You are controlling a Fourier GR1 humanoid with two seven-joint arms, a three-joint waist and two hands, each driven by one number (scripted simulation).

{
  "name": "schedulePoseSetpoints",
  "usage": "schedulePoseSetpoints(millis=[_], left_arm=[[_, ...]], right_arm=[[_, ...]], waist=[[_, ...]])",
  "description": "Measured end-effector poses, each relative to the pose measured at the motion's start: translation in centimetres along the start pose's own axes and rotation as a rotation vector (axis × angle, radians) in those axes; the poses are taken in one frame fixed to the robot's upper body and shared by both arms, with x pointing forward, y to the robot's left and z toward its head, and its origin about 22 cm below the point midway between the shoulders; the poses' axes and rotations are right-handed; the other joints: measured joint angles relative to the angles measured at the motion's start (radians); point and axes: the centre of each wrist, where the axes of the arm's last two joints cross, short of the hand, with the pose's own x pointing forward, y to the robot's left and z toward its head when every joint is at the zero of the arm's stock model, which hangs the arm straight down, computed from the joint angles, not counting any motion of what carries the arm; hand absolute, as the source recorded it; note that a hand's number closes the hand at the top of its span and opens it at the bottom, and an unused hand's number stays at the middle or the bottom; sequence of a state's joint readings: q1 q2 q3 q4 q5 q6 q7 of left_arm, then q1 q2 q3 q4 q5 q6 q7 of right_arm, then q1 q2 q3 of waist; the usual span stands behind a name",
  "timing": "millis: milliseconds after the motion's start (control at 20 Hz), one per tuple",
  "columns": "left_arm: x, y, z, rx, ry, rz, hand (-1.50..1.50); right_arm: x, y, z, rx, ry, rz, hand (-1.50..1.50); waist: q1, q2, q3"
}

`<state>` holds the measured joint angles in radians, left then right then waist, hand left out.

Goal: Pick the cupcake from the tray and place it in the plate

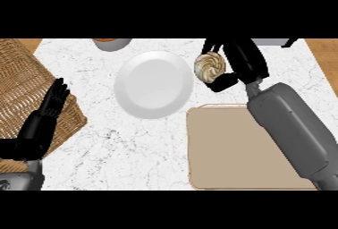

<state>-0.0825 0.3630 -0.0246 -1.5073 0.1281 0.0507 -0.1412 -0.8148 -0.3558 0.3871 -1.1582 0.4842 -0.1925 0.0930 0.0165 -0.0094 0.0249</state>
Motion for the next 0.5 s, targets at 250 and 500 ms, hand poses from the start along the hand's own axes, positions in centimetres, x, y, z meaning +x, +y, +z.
schedulePoseSetpoints(millis=[250,500], left_arm=[[0.2,-0.5,-0.3,-0.018,-0.006,0.008,0.00],[0.3,-0.6,-0.4,-0.022,-0.008,0.010,0.00]], right_arm=[[2.9,3.0,-1.9,0.036,-0.001,-0.037,1.50],[5.1,6.1,-3.0,0.071,-0.005,-0.049,1.50]], waist=[[0.013,0.006,0.000],[0.020,0.009,-0.001]])
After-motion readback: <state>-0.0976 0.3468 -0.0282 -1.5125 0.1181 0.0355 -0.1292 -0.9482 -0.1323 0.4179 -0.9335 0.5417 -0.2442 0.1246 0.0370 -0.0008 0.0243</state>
